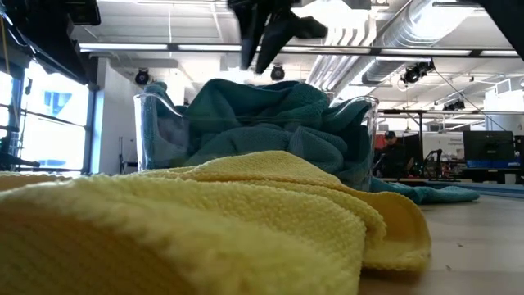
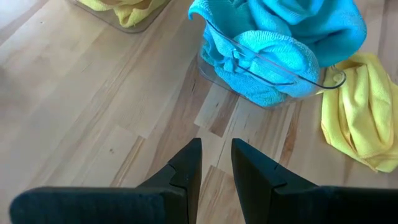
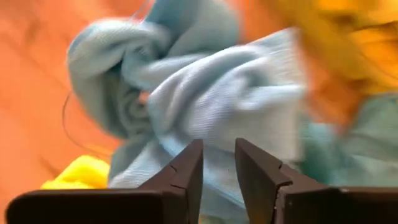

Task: Sort microfiber towel by color & place in baskets
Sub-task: Put the blue microfiber cloth into the bottom transparent bin

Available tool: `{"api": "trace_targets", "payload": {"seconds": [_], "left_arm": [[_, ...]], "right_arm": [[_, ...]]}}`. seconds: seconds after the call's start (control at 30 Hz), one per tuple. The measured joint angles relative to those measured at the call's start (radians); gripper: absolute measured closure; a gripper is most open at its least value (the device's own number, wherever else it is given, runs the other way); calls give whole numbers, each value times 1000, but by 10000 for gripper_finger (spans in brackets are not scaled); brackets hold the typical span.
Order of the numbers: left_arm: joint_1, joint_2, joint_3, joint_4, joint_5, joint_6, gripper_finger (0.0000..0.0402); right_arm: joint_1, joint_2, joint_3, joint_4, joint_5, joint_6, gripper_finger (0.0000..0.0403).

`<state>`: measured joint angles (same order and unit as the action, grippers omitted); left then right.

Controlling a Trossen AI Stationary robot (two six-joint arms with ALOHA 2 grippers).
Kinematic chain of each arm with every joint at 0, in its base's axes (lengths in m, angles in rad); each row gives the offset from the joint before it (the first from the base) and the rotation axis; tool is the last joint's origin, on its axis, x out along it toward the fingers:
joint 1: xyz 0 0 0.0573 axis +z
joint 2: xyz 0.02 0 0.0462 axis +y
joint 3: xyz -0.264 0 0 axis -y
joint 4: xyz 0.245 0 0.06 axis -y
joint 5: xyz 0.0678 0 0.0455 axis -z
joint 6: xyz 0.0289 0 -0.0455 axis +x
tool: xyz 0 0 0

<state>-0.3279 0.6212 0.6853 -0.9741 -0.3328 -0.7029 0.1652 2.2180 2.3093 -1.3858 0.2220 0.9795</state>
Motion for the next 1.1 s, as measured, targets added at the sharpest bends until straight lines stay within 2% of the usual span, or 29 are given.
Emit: {"api": "trace_targets", "payload": {"seconds": [0.13, 0.4, 0.63, 1.0, 1.1], "left_arm": [[0, 0, 0, 0, 0, -1, 328], [0, 0, 0, -1, 3, -19, 328], [0, 0, 0, -2, 11, -21, 328], [0, 0, 0, -2, 11, -20, 328], [0, 0, 0, -2, 12, -15, 328]], "right_arm": [[17, -37, 1, -78, 66, 53, 341], [11, 33, -1, -121, 50, 28, 398], [12, 101, -2, -124, 12, 3, 402], [-1, 106, -2, -77, 5, -16, 403], [14, 105, -2, -81, -36, -18, 403]]}}
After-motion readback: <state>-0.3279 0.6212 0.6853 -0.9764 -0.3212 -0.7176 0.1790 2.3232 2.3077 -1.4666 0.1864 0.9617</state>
